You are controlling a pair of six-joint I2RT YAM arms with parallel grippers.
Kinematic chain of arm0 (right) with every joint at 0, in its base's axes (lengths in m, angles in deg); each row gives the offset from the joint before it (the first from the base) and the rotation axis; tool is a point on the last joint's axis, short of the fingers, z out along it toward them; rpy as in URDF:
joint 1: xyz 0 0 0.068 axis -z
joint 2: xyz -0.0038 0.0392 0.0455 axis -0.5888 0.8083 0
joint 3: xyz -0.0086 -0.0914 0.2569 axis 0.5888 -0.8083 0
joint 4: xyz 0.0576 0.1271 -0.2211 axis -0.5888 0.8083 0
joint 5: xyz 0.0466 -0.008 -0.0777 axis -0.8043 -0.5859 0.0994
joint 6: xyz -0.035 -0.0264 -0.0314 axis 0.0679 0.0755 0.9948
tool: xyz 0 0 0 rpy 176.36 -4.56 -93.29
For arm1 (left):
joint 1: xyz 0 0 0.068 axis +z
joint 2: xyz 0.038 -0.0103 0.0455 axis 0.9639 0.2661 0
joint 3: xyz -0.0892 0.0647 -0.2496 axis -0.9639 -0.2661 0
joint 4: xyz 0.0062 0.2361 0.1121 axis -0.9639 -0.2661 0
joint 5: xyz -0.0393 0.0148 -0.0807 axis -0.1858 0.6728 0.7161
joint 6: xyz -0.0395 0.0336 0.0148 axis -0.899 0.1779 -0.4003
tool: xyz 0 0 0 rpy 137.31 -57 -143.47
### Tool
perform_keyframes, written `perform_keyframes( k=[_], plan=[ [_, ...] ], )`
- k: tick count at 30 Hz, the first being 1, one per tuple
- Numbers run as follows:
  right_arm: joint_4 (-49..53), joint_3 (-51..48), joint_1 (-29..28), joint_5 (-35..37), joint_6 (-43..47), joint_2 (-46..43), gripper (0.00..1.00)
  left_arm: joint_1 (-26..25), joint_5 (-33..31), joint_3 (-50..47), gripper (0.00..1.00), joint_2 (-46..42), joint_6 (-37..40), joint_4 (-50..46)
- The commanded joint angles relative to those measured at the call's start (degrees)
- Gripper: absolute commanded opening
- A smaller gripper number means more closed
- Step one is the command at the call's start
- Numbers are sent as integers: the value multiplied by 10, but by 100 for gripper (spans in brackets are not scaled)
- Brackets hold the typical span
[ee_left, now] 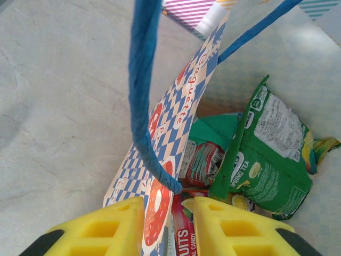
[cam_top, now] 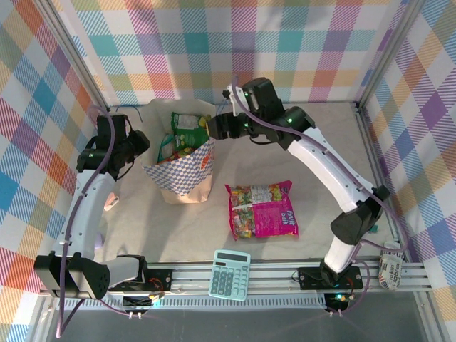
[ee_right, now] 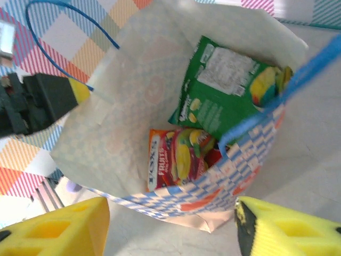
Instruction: Place the snacks into the paper bag
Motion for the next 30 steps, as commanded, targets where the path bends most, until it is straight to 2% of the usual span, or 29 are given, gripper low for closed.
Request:
perform_keyframes(
  k=[1,3,8,16,26,30],
  plan=[
    [-34,-30,1,24,4,-53,71,6,7,24,31,-2,2,-19],
    [-48,-63,4,17,4,-80,75,6,4,26,31,-3,2,-24],
    [-102,-175,26,12,-22,-165,93,6,2,29,34,-9,4,-34],
    [-127,-321,108,3,-108,-289,97,5,-5,45,36,-11,17,-59],
    [-61,-402,163,61,-180,-386,99,2,7,44,37,-10,13,-47],
    [-53,-424,177,61,-196,-410,100,-2,8,45,38,-9,13,-45]
  ],
)
